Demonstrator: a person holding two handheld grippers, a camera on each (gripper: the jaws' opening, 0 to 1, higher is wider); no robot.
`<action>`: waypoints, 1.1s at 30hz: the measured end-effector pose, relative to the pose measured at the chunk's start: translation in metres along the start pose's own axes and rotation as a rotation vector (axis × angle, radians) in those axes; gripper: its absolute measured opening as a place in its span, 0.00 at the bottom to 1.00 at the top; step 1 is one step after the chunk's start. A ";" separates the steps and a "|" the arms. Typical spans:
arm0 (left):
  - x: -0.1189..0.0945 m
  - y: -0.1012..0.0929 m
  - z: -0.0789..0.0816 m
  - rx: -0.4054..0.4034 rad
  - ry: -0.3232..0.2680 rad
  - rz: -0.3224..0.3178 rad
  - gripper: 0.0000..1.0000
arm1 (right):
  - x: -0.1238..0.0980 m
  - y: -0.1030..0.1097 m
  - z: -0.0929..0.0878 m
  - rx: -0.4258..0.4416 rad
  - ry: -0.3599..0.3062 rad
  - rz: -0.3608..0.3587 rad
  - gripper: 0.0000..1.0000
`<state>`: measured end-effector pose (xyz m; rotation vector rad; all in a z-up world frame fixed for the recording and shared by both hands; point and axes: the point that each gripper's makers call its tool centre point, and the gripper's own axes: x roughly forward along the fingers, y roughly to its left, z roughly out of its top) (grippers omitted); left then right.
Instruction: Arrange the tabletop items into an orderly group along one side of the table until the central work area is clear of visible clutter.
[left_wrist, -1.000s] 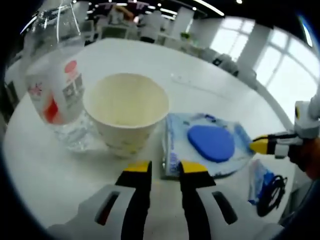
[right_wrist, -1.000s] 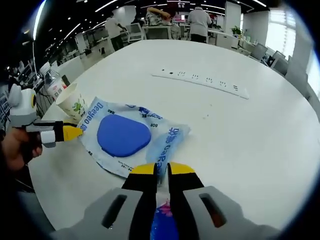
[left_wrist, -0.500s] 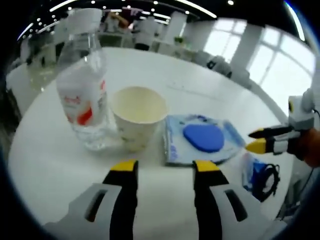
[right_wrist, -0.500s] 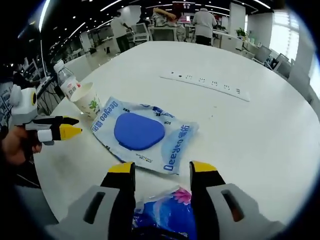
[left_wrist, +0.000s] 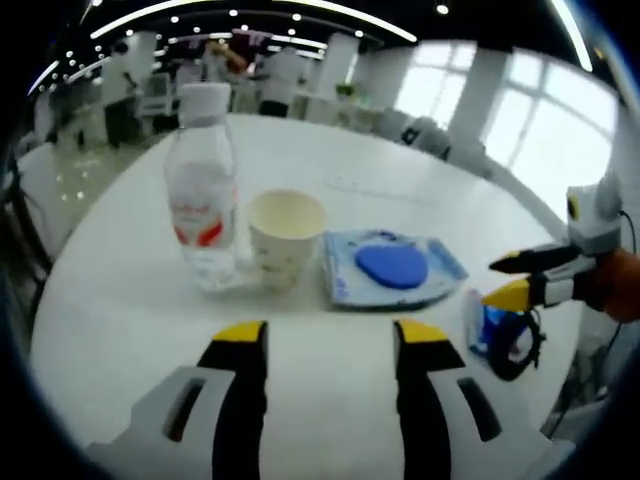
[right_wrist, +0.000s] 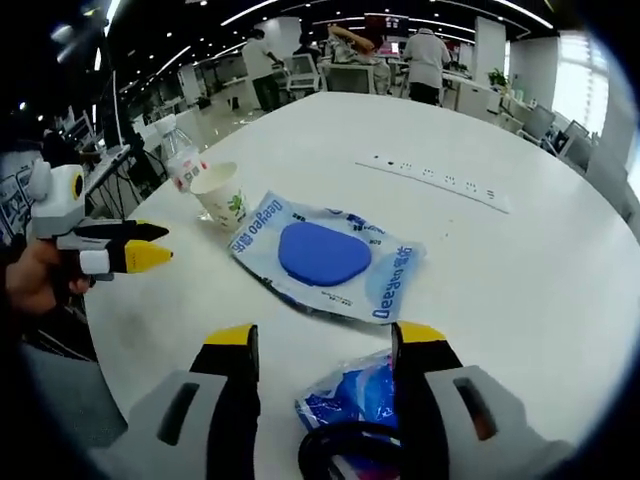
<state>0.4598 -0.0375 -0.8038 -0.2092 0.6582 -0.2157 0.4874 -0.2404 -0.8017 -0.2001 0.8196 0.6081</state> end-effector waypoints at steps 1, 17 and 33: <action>-0.003 0.001 0.001 0.004 -0.003 0.002 0.48 | -0.002 0.001 0.001 -0.002 -0.001 0.000 0.52; -0.043 0.019 0.009 -0.013 -0.044 0.020 0.47 | -0.024 0.009 0.002 -0.015 -0.034 0.019 0.49; -0.091 0.007 -0.011 0.028 -0.043 0.022 0.47 | -0.066 0.006 -0.012 0.001 -0.076 0.007 0.48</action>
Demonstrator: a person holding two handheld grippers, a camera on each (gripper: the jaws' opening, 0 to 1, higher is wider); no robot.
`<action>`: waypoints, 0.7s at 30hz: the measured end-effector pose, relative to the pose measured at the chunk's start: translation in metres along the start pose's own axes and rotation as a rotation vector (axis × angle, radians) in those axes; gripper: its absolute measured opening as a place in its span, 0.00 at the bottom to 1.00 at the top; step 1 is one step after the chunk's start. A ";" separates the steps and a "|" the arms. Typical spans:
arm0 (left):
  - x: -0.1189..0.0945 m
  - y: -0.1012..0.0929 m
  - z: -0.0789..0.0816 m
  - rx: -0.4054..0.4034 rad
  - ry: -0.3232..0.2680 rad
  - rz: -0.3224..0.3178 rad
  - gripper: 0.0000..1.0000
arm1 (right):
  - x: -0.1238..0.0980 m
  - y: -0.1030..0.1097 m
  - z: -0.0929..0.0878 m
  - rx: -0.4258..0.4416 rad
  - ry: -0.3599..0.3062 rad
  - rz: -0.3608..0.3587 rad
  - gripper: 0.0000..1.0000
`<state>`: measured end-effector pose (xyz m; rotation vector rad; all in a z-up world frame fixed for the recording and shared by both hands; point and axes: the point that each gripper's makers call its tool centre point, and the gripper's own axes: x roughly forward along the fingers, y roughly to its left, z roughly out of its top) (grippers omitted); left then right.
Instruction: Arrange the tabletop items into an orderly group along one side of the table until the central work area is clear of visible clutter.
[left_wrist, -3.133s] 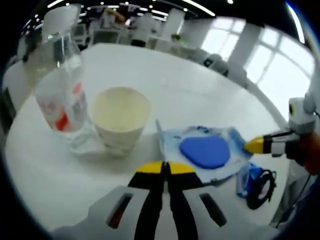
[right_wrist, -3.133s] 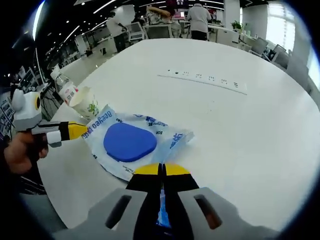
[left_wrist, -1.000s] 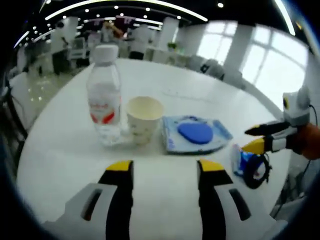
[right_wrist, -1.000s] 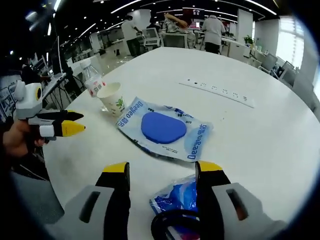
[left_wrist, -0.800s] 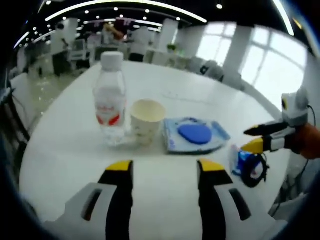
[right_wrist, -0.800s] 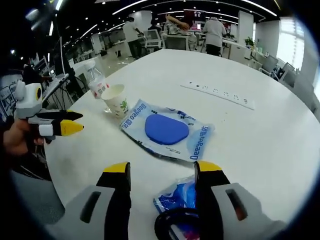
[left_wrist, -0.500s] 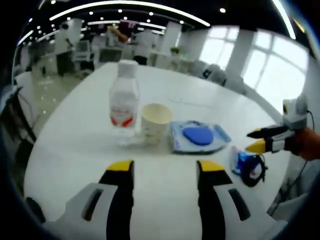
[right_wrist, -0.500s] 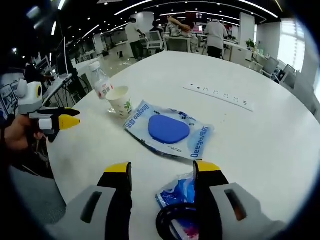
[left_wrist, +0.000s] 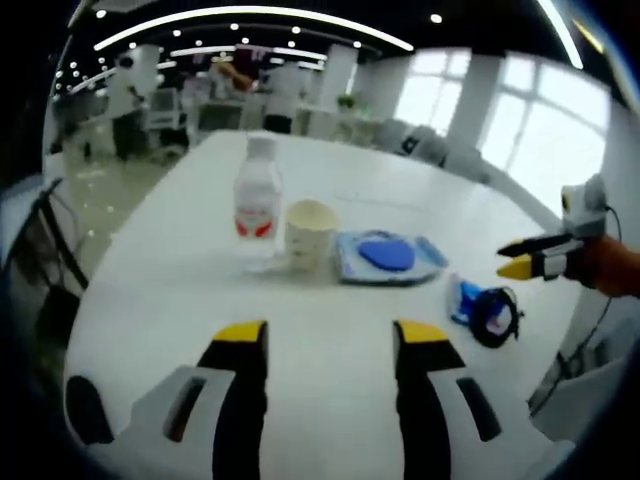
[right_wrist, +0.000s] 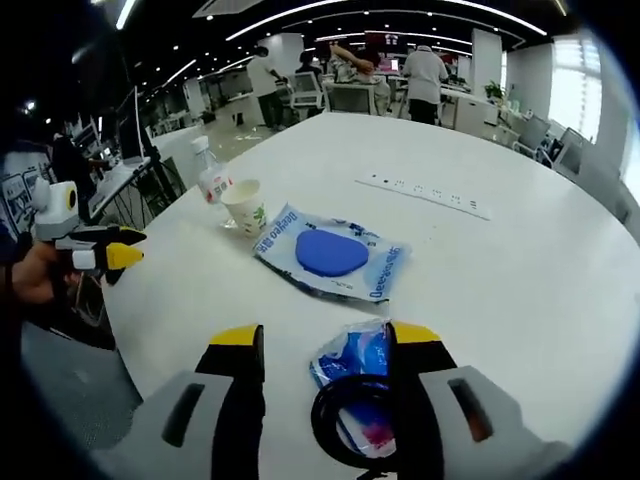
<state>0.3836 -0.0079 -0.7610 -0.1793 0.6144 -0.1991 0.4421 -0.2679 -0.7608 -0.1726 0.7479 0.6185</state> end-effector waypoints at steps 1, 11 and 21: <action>-0.002 -0.001 0.000 0.002 0.000 0.002 0.47 | -0.001 0.000 -0.001 0.001 0.000 0.000 0.48; -0.021 -0.002 -0.002 0.022 -0.001 0.000 0.47 | -0.021 0.004 -0.011 0.055 -0.013 -0.013 0.48; -0.036 -0.003 0.002 0.032 -0.007 -0.007 0.46 | -0.035 0.014 -0.013 0.083 -0.039 -0.023 0.47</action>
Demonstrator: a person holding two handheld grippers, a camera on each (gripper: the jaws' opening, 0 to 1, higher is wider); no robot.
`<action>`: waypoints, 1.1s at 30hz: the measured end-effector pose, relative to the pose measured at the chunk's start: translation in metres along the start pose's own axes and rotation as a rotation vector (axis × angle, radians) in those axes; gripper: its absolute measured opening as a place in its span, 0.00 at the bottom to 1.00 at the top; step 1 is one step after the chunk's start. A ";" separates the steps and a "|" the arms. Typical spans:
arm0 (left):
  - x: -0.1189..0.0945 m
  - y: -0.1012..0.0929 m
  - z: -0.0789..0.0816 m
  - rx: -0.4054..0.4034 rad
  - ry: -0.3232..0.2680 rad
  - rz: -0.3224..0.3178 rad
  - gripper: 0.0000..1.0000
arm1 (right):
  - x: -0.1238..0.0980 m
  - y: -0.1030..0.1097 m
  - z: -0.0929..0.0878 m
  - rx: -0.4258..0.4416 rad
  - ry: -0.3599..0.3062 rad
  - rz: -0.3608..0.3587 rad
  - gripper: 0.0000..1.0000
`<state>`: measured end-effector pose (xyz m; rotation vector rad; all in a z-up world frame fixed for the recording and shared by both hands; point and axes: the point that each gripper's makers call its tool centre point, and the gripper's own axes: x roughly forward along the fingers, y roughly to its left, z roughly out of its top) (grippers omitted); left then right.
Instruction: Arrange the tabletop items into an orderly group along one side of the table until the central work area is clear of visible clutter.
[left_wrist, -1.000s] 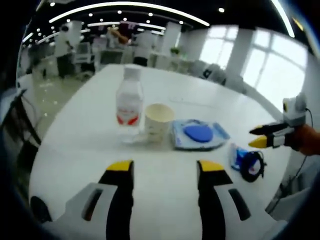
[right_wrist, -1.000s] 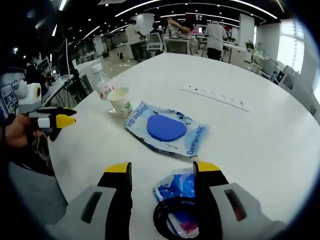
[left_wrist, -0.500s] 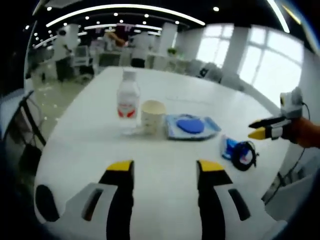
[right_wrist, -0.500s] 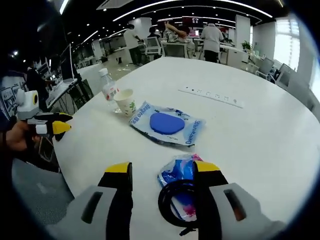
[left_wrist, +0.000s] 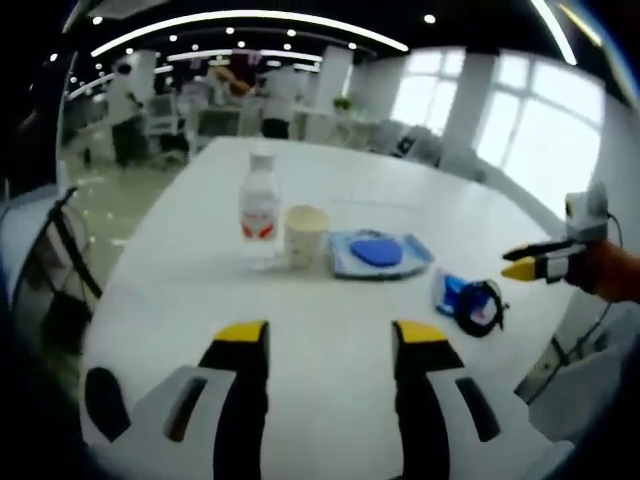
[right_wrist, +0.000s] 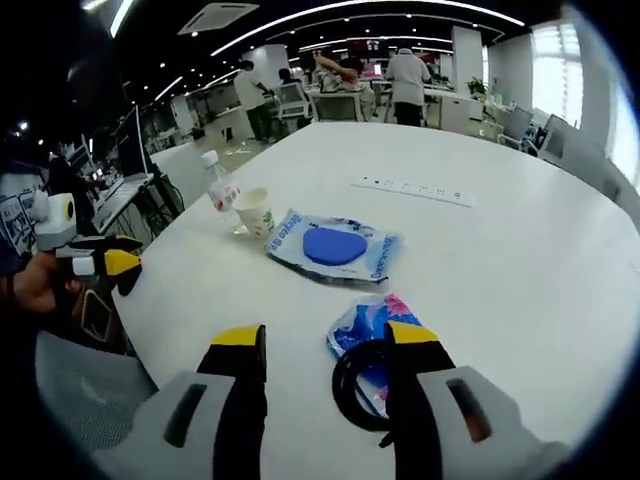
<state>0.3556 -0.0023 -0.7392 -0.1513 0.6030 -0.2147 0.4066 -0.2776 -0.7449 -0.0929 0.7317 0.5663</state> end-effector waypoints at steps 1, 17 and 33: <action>0.000 0.000 -0.004 0.006 0.014 -0.004 0.46 | 0.000 0.000 -0.001 0.003 0.001 0.002 0.47; -0.015 -0.004 -0.024 -0.028 0.014 0.004 0.44 | -0.013 0.004 -0.023 0.061 0.005 -0.012 0.45; -0.036 -0.020 -0.026 0.069 0.000 0.002 0.49 | -0.032 -0.008 -0.059 0.089 0.007 -0.049 0.46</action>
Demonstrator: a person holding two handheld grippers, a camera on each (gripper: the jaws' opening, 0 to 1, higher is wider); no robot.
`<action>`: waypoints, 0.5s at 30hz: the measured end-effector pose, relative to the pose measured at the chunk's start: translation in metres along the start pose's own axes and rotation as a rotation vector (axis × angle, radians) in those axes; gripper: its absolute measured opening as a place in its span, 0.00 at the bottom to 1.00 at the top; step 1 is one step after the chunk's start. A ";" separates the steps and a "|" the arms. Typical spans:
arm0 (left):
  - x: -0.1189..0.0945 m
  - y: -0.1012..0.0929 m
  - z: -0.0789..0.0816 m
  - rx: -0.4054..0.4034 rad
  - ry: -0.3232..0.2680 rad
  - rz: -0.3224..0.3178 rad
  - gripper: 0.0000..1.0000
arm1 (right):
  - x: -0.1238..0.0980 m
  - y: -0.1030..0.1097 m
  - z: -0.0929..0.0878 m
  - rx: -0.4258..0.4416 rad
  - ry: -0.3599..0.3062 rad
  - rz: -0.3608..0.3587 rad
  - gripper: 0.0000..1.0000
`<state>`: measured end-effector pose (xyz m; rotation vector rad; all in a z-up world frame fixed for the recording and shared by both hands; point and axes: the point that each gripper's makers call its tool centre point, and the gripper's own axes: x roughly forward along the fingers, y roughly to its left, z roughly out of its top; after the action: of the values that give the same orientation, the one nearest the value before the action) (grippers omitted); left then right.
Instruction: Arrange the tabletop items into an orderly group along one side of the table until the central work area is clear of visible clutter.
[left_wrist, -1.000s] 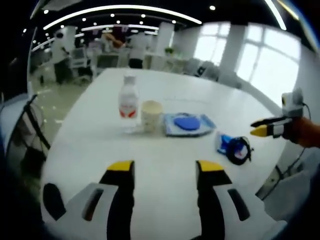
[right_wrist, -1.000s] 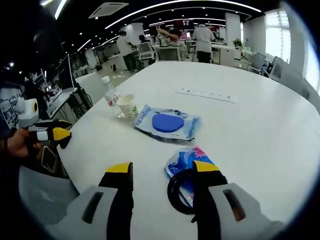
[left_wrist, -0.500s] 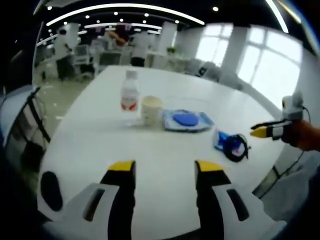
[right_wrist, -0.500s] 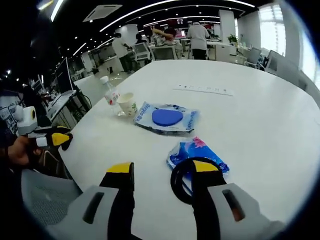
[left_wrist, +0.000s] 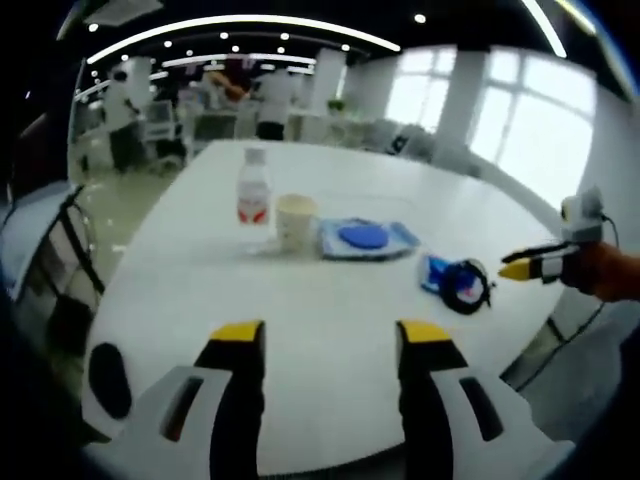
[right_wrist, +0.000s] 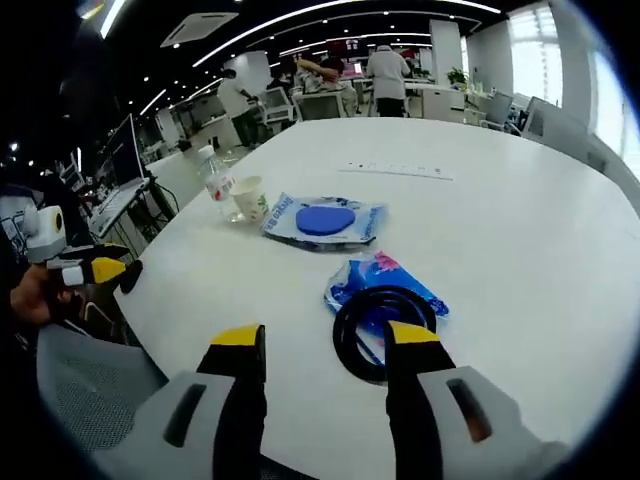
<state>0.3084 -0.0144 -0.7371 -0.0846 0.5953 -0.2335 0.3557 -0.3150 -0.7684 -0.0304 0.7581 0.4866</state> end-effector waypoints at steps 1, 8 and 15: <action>-0.003 -0.002 -0.001 0.013 0.007 0.002 0.49 | -0.003 -0.004 -0.005 0.012 0.003 -0.008 0.46; -0.012 0.001 -0.001 0.075 0.009 0.045 0.47 | -0.009 -0.033 -0.028 0.072 0.033 -0.067 0.43; -0.024 0.014 0.006 0.090 -0.026 0.122 0.47 | 0.002 -0.057 -0.030 0.095 0.046 -0.097 0.39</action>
<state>0.2951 0.0054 -0.7211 0.0355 0.5615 -0.1407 0.3624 -0.3712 -0.7998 0.0102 0.8201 0.3584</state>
